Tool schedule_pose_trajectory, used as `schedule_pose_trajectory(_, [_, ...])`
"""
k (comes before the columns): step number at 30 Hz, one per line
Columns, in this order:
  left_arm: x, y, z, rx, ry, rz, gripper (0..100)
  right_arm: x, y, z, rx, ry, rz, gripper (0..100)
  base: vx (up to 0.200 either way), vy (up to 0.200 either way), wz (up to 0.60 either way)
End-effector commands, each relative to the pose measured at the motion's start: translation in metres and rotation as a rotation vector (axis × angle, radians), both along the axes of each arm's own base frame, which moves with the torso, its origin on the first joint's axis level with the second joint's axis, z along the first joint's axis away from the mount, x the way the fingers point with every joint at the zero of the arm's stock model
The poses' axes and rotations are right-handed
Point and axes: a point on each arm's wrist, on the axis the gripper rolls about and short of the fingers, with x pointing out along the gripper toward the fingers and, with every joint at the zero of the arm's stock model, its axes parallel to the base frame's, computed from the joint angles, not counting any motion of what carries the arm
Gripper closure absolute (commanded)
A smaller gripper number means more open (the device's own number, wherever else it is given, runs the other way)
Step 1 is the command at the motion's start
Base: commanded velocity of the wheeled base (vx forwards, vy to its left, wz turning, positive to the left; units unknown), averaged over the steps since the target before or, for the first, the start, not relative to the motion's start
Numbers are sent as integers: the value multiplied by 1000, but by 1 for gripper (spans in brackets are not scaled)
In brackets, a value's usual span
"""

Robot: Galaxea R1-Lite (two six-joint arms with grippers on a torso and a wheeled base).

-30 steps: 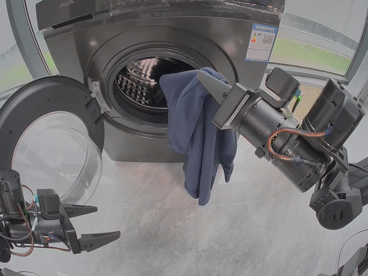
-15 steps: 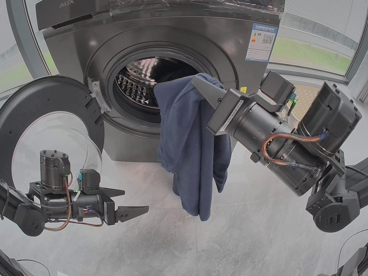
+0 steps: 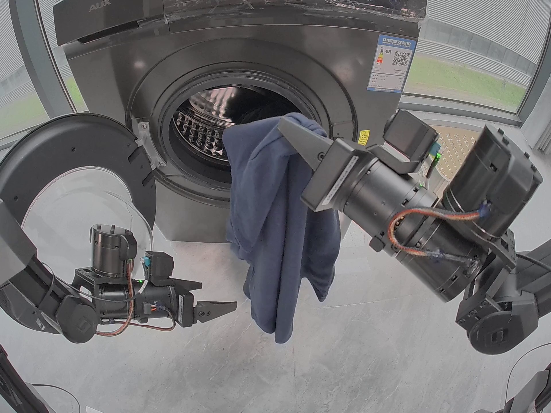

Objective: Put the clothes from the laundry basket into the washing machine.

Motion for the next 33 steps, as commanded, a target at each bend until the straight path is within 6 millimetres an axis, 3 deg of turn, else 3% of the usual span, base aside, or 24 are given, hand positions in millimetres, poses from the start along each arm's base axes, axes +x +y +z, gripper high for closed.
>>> schedule_pose_trajectory(1, [5,-2,-12,7,23,0,0,-2,2,-1,-3,3,10,100,0,0,0])
schedule_pose_trajectory(11, [22,-16,-18,-12,-27,35,0,-5,4,-1,-5,1,21,100,0,0,0])
schedule_pose_trajectory(32, [96,-50,-57,-44,-149,77,0,-8,5,-1,0,-5,28,100,0,0,0])
schedule_pose_trajectory(33, [100,-51,-58,-47,-157,78,100,-8,5,-1,1,-4,28,100,0,0,0])
